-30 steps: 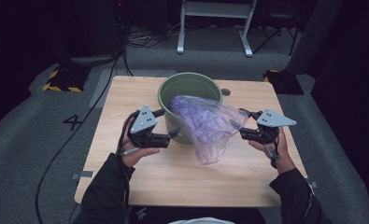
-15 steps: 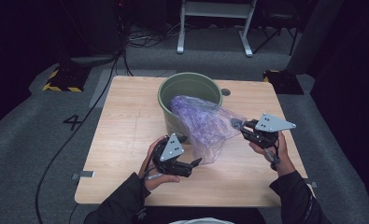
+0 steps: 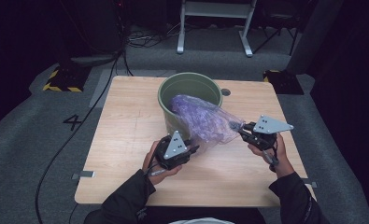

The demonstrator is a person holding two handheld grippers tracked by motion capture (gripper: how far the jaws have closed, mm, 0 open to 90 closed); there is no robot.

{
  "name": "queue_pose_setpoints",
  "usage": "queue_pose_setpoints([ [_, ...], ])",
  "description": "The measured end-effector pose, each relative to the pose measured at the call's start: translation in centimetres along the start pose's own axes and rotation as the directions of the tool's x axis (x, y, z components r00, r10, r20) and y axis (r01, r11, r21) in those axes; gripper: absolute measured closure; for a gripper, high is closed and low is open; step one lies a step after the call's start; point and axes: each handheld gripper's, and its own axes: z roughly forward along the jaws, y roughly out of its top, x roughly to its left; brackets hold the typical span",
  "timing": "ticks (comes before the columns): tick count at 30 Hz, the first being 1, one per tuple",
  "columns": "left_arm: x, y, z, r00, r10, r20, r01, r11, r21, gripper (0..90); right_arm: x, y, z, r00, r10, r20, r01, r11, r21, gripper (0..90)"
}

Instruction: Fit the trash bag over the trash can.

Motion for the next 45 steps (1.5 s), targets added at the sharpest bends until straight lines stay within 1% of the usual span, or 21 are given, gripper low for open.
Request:
queue_pose_setpoints([
  [5, 1.9, -1.0, -2.3, 0.9988, -0.046, -0.019, 0.046, 0.9988, -0.017, 76.2, -0.4, -0.3, -0.1, 0.9995, 0.019, 0.024, -0.019, 1.0, 0.015, 89.6],
  [6, 2.4, -1.2, -2.8, 0.9977, -0.062, -0.025, 0.062, 0.9977, -0.029, 77.2, -0.5, -0.4, -0.2, 0.9994, 0.022, 0.027, -0.023, 1.0, 0.018, 89.6],
  [8, 3.0, -1.5, -3.4, 0.9967, -0.068, -0.043, 0.067, 0.9972, -0.035, 79.9, -0.6, -0.5, -0.1, 0.9991, 0.025, 0.035, -0.026, 0.999, 0.025, 89.6],
  [13, 4.8, -2.1, -4.7, 0.9912, -0.104, -0.083, 0.099, 0.9934, -0.059, 83.4, -0.9, -0.9, 0.0, 0.9981, 0.027, 0.055, -0.03, 0.998, 0.055, 89.6],
  [18, 6.8, -3.0, -5.6, 0.9789, -0.169, -0.115, 0.161, 0.9841, -0.076, 84.7, -1.4, -1.5, -0.1, 0.9969, 0.04, 0.067, -0.045, 0.996, 0.073, 89.0],
  [23, 7.9, -3.7, -5.8, 0.9684, -0.206, -0.141, 0.196, 0.9775, -0.078, 84.8, -1.5, -1.8, -0.3, 0.9963, 0.039, 0.076, -0.046, 0.994, 0.094, 87.2],
  [25, 8.1, -3.8, -5.9, 0.9679, -0.21, -0.138, 0.201, 0.9766, -0.077, 84.7, -1.6, -1.8, -0.3, 0.9962, 0.04, 0.077, -0.047, 0.994, 0.096, 85.0],
  [26, 8.1, -3.8, -5.9, 0.9683, -0.207, -0.14, 0.198, 0.9773, -0.074, 84.7, -1.5, -1.8, -0.3, 0.9968, 0.034, 0.072, -0.041, 0.994, 0.099, 78.9],
  [27, 8.0, -3.8, -5.9, 0.9686, -0.207, -0.137, 0.199, 0.9773, -0.073, 84.6, -1.2, -1.7, -0.3, 0.9968, 0.011, 0.079, -0.02, 0.994, 0.112, 63.0],
  [28, 8.0, -3.7, -5.9, 0.9689, -0.206, -0.138, 0.197, 0.9775, -0.076, 84.6, -1.2, -1.7, -0.3, 0.9968, 0.011, 0.079, -0.02, 0.994, 0.112, 63.0],
  [30, 7.7, -3.6, -5.8, 0.9721, -0.193, -0.134, 0.185, 0.9805, -0.066, 84.1, -0.8, -1.5, -0.4, 0.9956, -0.019, 0.092, 0.008, 0.993, 0.119, 46.4],
  [31, 7.6, -3.5, -5.8, 0.9733, -0.186, -0.135, 0.179, 0.9818, -0.064, 83.6, -0.2, -1.3, -0.6, 0.9939, -0.053, 0.097, 0.041, 0.992, 0.122, 37.6],
  [32, 7.5, -3.4, -5.8, 0.9744, -0.183, -0.131, 0.176, 0.9824, -0.064, 83.6, -0.2, -1.3, -0.6, 0.9939, -0.053, 0.097, 0.041, 0.992, 0.122, 37.6],
  [34, 7.3, -3.3, -5.8, 0.9751, -0.175, -0.136, 0.168, 0.9839, -0.059, 82.4, 0.3, -1.1, -0.9, 0.9891, -0.084, 0.121, 0.07, 0.991, 0.115, 28.5],
  [37, 7.2, -3.1, -5.9, 0.9755, -0.171, -0.138, 0.165, 0.9847, -0.057, 81.4, 1.1, -0.5, -1.5, 0.9785, -0.127, 0.162, 0.112, 0.989, 0.097, 24.3],
  [40, 7.1, -3.1, -5.9, 0.9751, -0.168, -0.145, 0.162, 0.9854, -0.052, 79.7, 1.7, 0.3, -2.1, 0.9746, -0.146, 0.169, 0.14, 0.989, 0.052, 24.2],
  [41, 7.1, -3.0, -5.9, 0.9754, -0.166, -0.145, 0.161, 0.9858, -0.048, 79.2, 2.0, 0.6, -2.2, 0.9716, -0.16, 0.174, 0.156, 0.987, 0.04, 24.3],
  [42, 7.1, -3.0, -5.8, 0.9756, -0.167, -0.143, 0.162, 0.9858, -0.044, 76.2, 2.6, 1.2, -2.4, 0.967, -0.188, 0.172, 0.188, 0.982, 0.016, 26.1],
  [43, 7.0, -3.0, -5.8, 0.9755, -0.164, -0.146, 0.16, 0.9863, -0.041, 76.2, 2.6, 1.2, -2.4, 0.967, -0.188, 0.172, 0.188, 0.982, 0.016, 26.1],
  [44, 7.0, -2.9, -5.8, 0.9751, -0.163, -0.151, 0.159, 0.9866, -0.038, 74.4, 2.8, 1.4, -2.5, 0.9641, -0.2, 0.174, 0.203, 0.979, 0.002, 29.0],
  [45, 7.0, -2.9, -5.8, 0.9752, -0.161, -0.152, 0.158, 0.9869, -0.033, 70.5, 3.1, 1.7, -2.5, 0.9625, -0.216, 0.164, 0.22, 0.975, -0.011, 38.1],
])
